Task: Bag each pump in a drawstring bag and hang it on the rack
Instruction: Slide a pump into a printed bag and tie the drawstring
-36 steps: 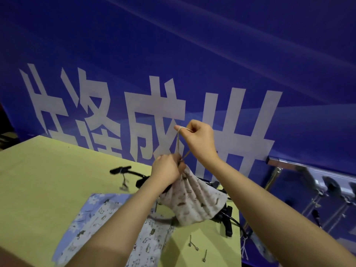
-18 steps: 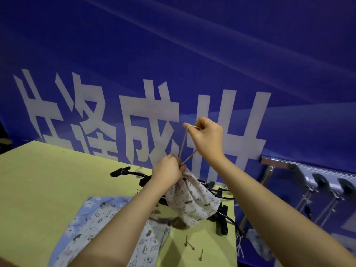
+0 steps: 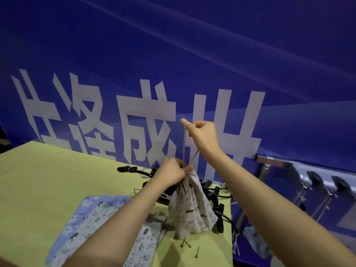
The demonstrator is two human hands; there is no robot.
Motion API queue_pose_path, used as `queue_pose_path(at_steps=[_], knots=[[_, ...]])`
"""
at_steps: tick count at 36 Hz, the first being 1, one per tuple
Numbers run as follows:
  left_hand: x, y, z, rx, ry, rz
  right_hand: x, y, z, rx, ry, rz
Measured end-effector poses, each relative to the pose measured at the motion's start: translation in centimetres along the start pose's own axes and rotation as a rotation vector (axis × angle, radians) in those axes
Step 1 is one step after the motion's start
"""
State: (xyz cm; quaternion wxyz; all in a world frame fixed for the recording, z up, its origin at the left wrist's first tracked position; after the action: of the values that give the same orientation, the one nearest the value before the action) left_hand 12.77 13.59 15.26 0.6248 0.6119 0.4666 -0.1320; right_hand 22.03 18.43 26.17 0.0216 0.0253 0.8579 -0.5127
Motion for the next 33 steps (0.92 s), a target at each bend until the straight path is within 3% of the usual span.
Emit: queue_pose_path(at_steps=[10, 18, 29, 33], knots=[[0.4, 2.0, -0.1, -0.073, -0.042, -0.111, -2.3, -2.1, -0.1, -0.225, 0.184, -0.020], [-0.2, 2.7, -0.9, -0.065, 0.004, -0.288, -2.4, -5.2, 0.5, -0.540, 0.194, 0.124], [-0.2, 3.9, -0.1, -0.029, -0.012, -0.321, -4.9, -4.8, -0.4, -0.359, 0.268, 0.060], [0.7, 4.5, 0.2, 0.023, -0.088, -0.207, -6.4, -4.6, -1.0, -0.283, 0.283, 0.109]])
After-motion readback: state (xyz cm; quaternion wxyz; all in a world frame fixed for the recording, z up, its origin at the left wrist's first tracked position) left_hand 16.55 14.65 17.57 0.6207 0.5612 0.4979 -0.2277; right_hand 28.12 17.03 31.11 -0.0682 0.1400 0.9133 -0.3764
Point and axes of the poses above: each hand's wrist, its own z-axis away from the middle knuckle, its own x-axis out of the palm, y = z × x, the point moved 8 cm from there along -z, towards the middle knuckle, and after that the axes turned 14 degrees about y, right-handed, at the moved point
